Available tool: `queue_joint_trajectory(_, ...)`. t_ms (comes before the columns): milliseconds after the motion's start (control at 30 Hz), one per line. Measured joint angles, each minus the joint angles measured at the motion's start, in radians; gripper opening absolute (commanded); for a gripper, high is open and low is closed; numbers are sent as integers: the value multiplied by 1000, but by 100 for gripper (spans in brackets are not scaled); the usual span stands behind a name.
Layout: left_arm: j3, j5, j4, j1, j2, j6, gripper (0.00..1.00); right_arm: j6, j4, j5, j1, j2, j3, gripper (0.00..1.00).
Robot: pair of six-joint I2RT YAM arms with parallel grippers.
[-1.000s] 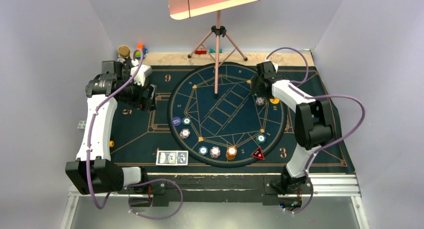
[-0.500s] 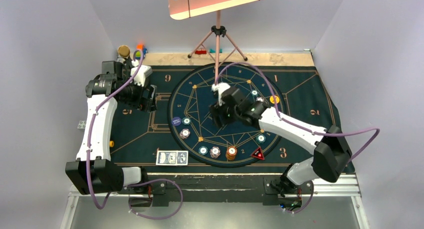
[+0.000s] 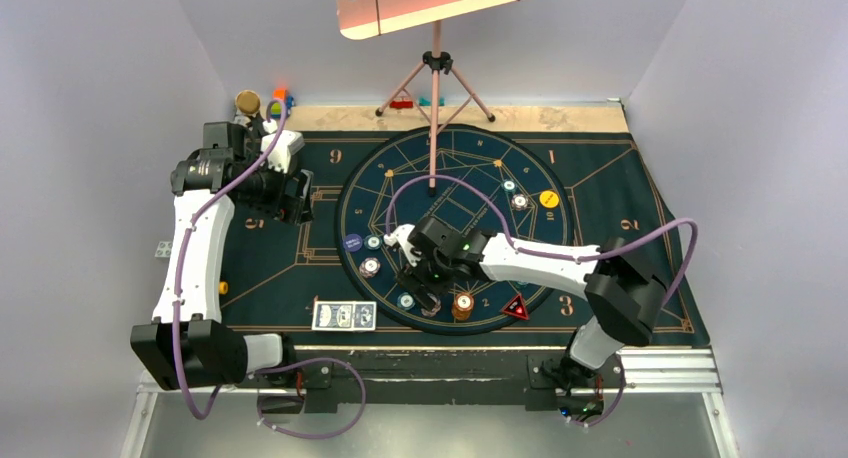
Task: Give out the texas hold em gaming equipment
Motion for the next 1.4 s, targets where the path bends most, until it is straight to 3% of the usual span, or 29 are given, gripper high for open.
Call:
queue_joint_trajectory(233, 0, -1, 0, 0, 0, 0, 100, -27, -24, -8, 24, 53, 1, 77)
queue_joint_trajectory(367, 0, -2, 0, 0, 0, 0, 100, -32, -28, -9, 28, 71, 1, 71)
queue_joint_trajectory(667, -2, -6, 0, 0, -1, 1, 100, -35, -26, -9, 30, 77, 1, 43)
queue_joint_trajectory(900, -2, -13, 0, 0, -6, 2, 100, -31, -26, -7, 31, 75, 1, 13)
queue_joint_trajectory(1200, -2, -16, 0, 0, -12, 8, 100, -13, -35, 39, 4, -64, 5, 5)
queue_joint_trajectory(1400, -2, -16, 0, 0, -12, 10, 100, 70, -47, 111, -182, -187, 14, 2)
